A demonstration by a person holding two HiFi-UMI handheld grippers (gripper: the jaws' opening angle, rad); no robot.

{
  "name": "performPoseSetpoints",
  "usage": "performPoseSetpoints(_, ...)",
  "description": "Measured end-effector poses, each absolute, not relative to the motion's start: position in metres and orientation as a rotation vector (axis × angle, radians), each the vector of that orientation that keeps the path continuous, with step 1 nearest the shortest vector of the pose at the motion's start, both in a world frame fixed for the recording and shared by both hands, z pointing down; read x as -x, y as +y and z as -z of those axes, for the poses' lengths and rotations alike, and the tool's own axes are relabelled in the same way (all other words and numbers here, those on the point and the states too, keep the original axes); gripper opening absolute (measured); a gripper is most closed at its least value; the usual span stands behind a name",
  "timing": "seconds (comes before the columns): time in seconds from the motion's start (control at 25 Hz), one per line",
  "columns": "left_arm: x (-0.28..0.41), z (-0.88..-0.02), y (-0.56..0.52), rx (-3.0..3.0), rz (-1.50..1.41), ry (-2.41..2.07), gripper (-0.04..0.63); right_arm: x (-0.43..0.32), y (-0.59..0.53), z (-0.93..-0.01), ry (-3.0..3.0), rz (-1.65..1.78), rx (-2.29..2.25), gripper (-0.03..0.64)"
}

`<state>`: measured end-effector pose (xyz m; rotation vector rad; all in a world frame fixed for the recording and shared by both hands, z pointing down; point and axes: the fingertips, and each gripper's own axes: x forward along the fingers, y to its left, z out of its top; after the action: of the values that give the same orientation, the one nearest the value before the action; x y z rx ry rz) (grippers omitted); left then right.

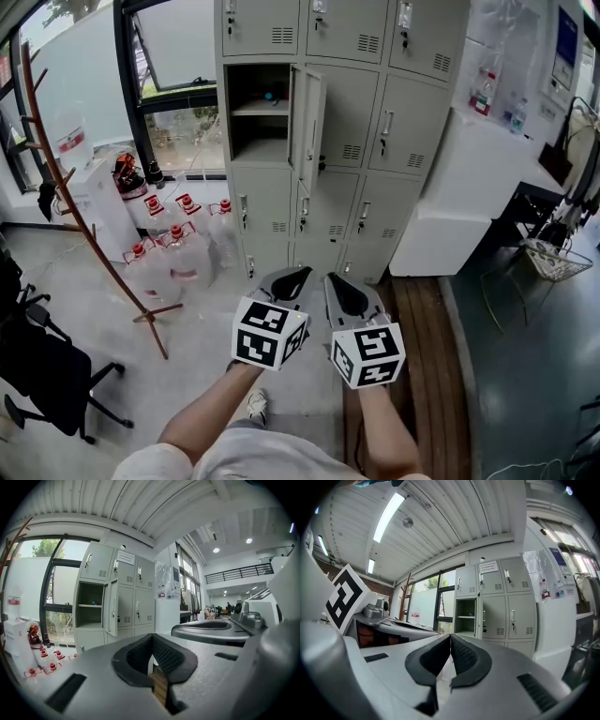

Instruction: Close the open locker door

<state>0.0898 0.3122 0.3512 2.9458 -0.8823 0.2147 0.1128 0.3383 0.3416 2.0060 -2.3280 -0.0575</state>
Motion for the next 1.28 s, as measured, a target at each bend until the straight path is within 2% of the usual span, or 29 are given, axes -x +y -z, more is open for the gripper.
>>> performPoseSetpoints(0.36,-0.108,-0.355,0.268,-2.949,-0.208,-0.824,0.005,-0.132,0.296,-0.343,-2.277,0.047,-2.035,0.005)
performPoseSetpoints(1.28,-0.122,-0.359,0.067,-2.948,-0.169,-0.669,0.005,-0.142,0.097,-0.349,-2.163,0.006,-2.099,0.005)
